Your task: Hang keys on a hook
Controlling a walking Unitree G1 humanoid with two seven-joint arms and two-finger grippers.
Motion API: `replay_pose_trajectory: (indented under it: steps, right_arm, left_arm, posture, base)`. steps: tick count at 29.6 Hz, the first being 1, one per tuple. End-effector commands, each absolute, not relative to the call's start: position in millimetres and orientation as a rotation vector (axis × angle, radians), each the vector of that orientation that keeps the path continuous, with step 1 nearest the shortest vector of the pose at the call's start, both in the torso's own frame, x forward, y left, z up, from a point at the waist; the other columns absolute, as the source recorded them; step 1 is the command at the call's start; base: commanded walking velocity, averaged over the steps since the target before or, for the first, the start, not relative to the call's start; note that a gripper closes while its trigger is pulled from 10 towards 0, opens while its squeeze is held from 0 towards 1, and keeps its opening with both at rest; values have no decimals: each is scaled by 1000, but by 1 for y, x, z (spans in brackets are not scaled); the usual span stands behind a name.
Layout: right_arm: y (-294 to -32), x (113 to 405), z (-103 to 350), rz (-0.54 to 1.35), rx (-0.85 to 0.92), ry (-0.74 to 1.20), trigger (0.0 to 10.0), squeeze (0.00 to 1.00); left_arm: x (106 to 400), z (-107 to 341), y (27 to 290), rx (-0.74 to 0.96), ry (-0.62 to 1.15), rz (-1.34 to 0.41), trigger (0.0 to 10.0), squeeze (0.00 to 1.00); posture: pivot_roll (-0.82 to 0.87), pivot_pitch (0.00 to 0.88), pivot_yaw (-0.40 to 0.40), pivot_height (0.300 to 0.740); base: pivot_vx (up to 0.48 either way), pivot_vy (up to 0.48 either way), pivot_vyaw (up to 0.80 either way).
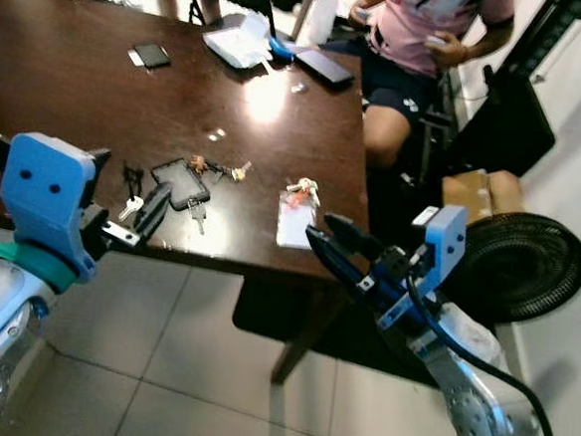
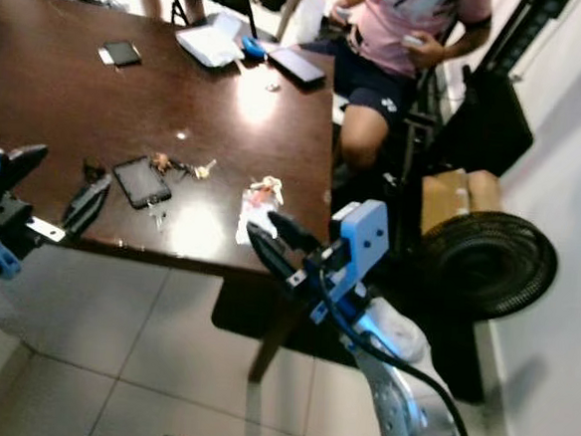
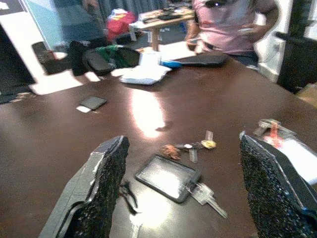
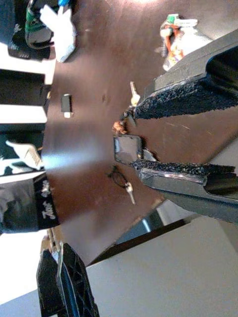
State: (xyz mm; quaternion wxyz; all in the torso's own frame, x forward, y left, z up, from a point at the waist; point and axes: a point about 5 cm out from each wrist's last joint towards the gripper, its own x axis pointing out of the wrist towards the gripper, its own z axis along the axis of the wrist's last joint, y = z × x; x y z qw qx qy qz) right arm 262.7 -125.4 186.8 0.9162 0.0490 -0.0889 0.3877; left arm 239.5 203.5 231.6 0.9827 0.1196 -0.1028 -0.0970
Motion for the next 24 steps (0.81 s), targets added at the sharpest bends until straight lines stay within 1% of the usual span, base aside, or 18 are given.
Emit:
replay_pose_trajectory:
  steps: [1,14,24]
  right_arm:
    - [-130,264,183,774,102,-163,10000,0]
    - [-128,262,184,790,125,-177,10000,0]
    - [-127,260,184,802,131,-177,10000,0]
  left_arm:
    - [238,229,202,244,-198,-199,10000,0]
    - [238,227,202,233,-191,-195,10000,0]
    - [237,227,199,241,-191,-215,10000,0]
  posture:
    - [116,30,-9,740]
    - [115,35,-8,740]
    - [113,42,-7,740]
  base:
    - [461,0,0]
    - [442,0,0]
    - [0,0,0]
